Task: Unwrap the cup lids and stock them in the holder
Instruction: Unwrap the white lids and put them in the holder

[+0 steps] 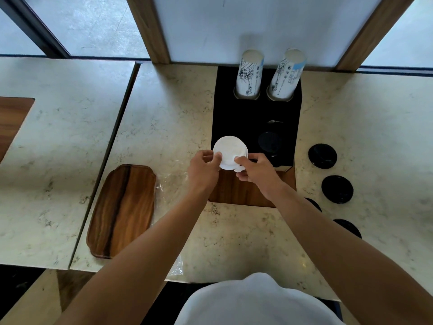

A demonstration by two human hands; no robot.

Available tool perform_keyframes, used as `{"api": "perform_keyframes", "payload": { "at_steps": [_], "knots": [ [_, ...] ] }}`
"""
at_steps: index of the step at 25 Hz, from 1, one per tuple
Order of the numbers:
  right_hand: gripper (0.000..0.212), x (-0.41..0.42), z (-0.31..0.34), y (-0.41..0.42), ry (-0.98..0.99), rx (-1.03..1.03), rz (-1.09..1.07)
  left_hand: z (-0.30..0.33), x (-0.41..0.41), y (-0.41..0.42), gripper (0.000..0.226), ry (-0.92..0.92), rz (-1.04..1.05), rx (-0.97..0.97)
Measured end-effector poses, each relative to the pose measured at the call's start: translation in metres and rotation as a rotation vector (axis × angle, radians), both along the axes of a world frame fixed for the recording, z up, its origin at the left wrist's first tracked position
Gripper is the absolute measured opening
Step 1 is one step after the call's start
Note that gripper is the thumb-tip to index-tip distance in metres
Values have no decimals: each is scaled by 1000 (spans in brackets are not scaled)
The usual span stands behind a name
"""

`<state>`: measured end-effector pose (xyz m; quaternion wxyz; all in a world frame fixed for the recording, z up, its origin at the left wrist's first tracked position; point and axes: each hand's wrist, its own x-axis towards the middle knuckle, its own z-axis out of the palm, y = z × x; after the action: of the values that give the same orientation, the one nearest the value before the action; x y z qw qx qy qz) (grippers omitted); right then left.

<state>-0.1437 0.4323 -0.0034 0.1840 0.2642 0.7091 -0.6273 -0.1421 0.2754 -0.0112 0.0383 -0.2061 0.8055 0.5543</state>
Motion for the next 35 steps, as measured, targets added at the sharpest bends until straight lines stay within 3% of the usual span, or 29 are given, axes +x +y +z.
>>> {"api": "perform_keyframes", "payload": {
  "at_steps": [3,6,8,11,13,19,22,29,35],
  "knots": [
    [51,-17,3,-1,59,146,-7,0,-23,10,32,13,18,-28],
    [39,-30,2,0,144,276,3,-1,-37,18,19,-9,45,-24],
    [36,-37,0,2,151,341,-11,-8,-43,24,35,-18,34,-71],
    [41,-48,-5,1,138,371,-21,-16,-49,27,18,6,25,-99],
    [49,-51,-7,-1,141,354,-54,-19,-52,30,25,2,5,-106],
    [41,-60,-18,-7,207,539,76,-27,-61,41,30,-120,28,-20],
    [46,-65,-21,-14,151,491,196,-31,-63,43,25,-142,15,39],
    [48,-76,-28,-17,-26,330,254,-29,-78,45,74,-295,-50,144],
    [40,-85,-24,-20,-121,350,345,-28,-95,43,81,-382,-131,137]
  ]
}}
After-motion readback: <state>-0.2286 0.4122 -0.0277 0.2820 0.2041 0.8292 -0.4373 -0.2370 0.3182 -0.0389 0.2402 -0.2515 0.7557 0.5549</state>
